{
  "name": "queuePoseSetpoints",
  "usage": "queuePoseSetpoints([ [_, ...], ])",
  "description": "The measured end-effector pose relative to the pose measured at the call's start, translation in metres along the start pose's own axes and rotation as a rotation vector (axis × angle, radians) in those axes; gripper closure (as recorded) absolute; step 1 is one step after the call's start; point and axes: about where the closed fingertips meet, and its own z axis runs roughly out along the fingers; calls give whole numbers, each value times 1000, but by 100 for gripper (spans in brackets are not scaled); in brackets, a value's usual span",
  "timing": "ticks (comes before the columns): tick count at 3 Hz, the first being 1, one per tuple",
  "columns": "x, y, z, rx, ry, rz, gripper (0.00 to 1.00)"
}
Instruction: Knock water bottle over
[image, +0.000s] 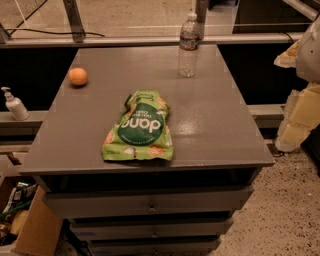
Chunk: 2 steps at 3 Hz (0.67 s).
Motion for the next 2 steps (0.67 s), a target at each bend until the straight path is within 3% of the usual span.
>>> queuePoseSetpoints([
  [1,0,0,0,0,0,0,0],
  [2,1,-14,9,-3,-43,1,0],
])
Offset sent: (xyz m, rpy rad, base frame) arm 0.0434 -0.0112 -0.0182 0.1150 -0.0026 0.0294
